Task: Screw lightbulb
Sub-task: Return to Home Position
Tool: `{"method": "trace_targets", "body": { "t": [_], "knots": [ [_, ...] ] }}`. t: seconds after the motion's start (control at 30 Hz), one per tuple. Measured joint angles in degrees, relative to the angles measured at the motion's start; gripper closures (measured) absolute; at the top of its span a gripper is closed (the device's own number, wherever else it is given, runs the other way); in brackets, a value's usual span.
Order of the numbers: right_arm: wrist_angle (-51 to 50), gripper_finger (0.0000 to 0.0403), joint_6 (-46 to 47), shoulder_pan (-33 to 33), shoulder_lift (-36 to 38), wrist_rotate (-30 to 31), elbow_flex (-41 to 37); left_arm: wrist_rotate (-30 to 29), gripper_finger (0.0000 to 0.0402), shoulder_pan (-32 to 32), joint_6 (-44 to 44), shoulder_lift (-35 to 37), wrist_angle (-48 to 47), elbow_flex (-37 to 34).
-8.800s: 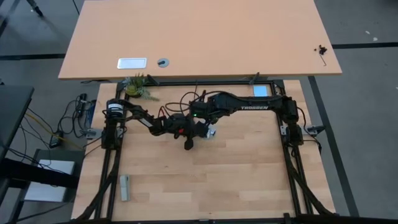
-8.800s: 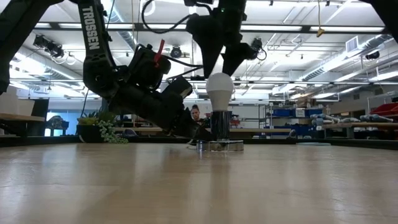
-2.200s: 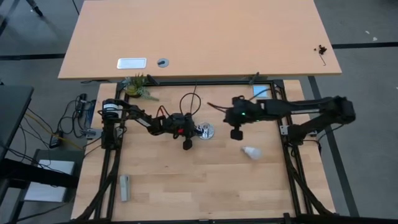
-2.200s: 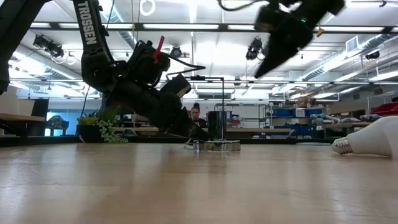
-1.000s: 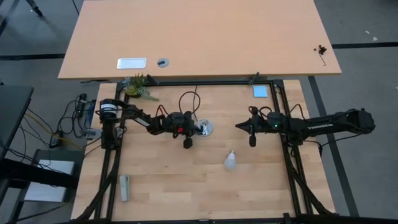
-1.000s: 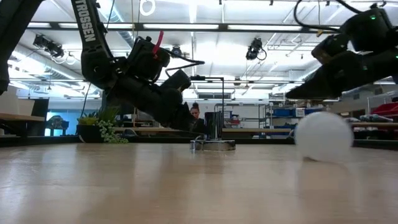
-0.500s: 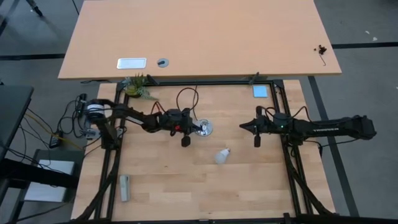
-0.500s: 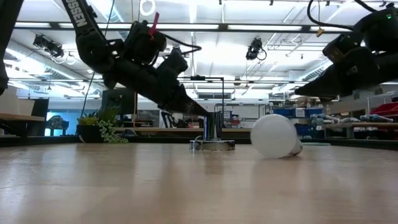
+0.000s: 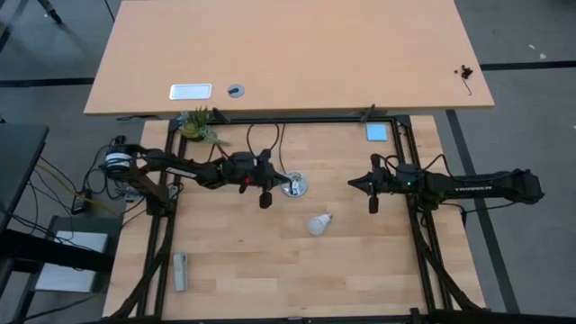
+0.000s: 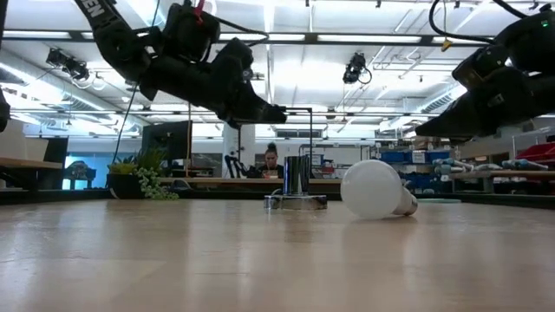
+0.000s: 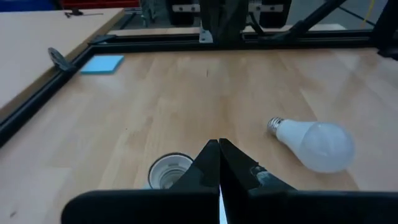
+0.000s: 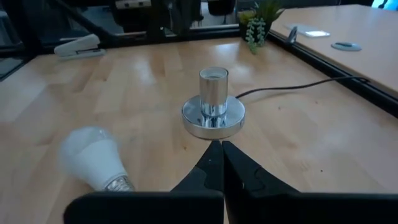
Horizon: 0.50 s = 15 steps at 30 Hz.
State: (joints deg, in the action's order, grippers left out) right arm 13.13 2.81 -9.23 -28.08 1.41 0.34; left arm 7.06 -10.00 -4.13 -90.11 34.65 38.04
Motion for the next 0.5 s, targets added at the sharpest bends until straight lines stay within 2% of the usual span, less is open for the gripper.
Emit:
{"method": "trace_targets", "body": {
  "t": [0.27,0.5],
  "knots": [
    [-0.5,0.0398,0.07,0.0,-0.02,0.0,0.0,-4.65,0.04,-0.11,-0.22,6.86,-0.61,-3.86],
    [-0.43,0.0398,0.68,0.0,-0.02,0.0,0.02,-6.06,0.04,-0.11,-1.03,13.77,-7.84,-4.74]
  ]
}}
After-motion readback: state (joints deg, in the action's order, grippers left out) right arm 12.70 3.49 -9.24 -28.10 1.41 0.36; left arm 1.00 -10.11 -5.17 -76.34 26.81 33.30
